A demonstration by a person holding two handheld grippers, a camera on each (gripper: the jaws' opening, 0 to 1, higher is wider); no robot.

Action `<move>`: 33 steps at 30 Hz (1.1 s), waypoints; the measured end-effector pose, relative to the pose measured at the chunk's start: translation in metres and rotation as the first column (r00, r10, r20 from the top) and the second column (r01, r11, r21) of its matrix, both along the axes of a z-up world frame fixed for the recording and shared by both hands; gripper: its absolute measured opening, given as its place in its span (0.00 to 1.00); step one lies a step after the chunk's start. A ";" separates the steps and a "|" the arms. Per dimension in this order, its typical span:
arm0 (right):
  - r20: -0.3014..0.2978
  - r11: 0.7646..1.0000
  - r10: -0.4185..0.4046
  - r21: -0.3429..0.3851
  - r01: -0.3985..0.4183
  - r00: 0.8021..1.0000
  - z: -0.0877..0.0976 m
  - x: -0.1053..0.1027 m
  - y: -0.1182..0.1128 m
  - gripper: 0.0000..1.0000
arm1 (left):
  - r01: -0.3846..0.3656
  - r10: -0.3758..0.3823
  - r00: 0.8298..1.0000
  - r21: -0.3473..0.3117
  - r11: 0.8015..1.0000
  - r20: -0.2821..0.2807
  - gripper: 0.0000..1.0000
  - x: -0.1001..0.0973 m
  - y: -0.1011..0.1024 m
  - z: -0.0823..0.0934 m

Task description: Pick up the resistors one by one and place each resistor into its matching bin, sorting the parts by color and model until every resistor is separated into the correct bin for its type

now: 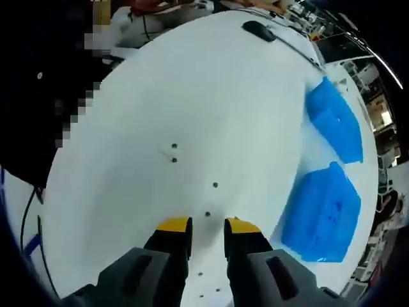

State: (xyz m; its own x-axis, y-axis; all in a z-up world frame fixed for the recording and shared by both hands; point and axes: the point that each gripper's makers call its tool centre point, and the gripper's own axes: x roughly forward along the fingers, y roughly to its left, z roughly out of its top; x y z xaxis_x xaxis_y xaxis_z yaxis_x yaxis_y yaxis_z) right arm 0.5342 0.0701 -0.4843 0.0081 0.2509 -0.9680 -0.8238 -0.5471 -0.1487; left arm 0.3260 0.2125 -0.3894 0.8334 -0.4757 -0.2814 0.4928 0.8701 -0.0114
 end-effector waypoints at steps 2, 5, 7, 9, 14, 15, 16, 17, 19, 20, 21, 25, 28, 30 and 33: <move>-0.004 1.000 0.009 -0.013 -0.009 1.000 -0.001 0.002 0.003 0.20 | 0.000 0.000 1.000 0.002 1.000 0.000 0.66 0.000 0.001 0.000; -0.017 0.999 0.020 -0.035 -0.020 1.000 -0.002 0.001 0.005 0.18 | 0.003 -0.003 1.000 -0.001 1.000 -0.005 0.66 -0.001 0.000 -0.001; -0.024 0.998 0.025 -0.054 -0.026 0.999 -0.002 0.002 0.005 0.16 | 0.007 -0.007 1.000 0.001 1.000 -0.007 0.66 -0.001 -0.001 -0.002; -0.040 0.997 0.027 -0.070 -0.029 0.999 -0.003 0.001 0.004 0.15 | 0.012 -0.012 1.000 -0.001 1.000 -0.012 0.66 -0.002 -0.002 -0.004; -0.078 0.991 0.050 -0.119 -0.059 0.996 -0.004 -0.004 0.000 0.10 | 0.012 -0.012 0.999 0.001 1.000 -0.030 0.66 0.000 -0.002 -0.011; -0.078 0.990 0.050 -0.128 -0.060 0.996 -0.005 -0.004 0.001 0.10 | 0.012 -0.012 0.999 0.001 1.000 -0.033 0.66 0.000 -0.003 -0.012; -0.079 0.989 0.047 -0.138 -0.058 0.996 -0.005 -0.004 0.001 0.10 | 0.012 -0.012 0.999 0.001 1.000 -0.035 0.66 0.000 -0.003 -0.013; -0.077 0.988 0.047 -0.144 -0.058 0.996 -0.005 -0.004 0.001 0.09 | 0.015 -0.015 0.999 0.002 1.000 -0.034 0.66 0.000 -0.004 -0.013; -0.067 0.987 0.054 -0.151 -0.064 0.996 -0.005 -0.004 0.001 0.05 | 0.019 -0.020 0.999 -0.001 1.000 -0.031 0.66 0.000 -0.006 -0.012; -0.057 0.986 0.058 -0.151 -0.066 0.997 -0.005 -0.004 0.000 0.05 | 0.020 -0.020 0.999 -0.004 1.000 -0.031 0.66 0.000 -0.007 -0.012; -0.045 0.986 0.066 -0.149 -0.072 0.997 -0.004 -0.004 0.000 0.05 | 0.021 -0.022 0.999 -0.003 1.000 -0.030 0.66 0.001 -0.007 -0.012; -0.023 0.994 0.044 -0.098 -0.046 0.999 -0.002 -0.002 -0.001 0.05 | 0.020 -0.020 0.999 -0.008 1.000 -0.026 0.66 0.002 -0.006 -0.010; -0.016 1.000 -0.003 -0.003 0.003 1.000 0.010 0.001 0.000 0.05 | 0.014 -0.015 0.999 -0.009 1.000 -0.031 0.65 0.005 -0.004 -0.010; -0.040 0.994 -0.061 0.086 0.064 0.997 0.026 0.002 0.001 0.05 | 0.009 -0.010 1.000 -0.008 1.000 -0.029 0.65 0.007 -0.002 -0.010; -0.076 0.962 -0.145 0.223 0.158 0.987 0.054 0.003 -0.006 0.05 | 0.008 -0.008 1.000 -0.019 1.000 -0.011 0.65 0.010 -0.002 -0.003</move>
State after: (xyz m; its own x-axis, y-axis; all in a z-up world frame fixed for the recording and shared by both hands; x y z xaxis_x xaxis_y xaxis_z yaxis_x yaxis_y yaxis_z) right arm 0.5374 0.0642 -0.4302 0.0082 0.4643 -0.8856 -0.9053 -0.3726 -0.2038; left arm 0.3356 0.2104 -0.3924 0.8265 -0.4878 -0.2811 0.4995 0.8657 -0.0336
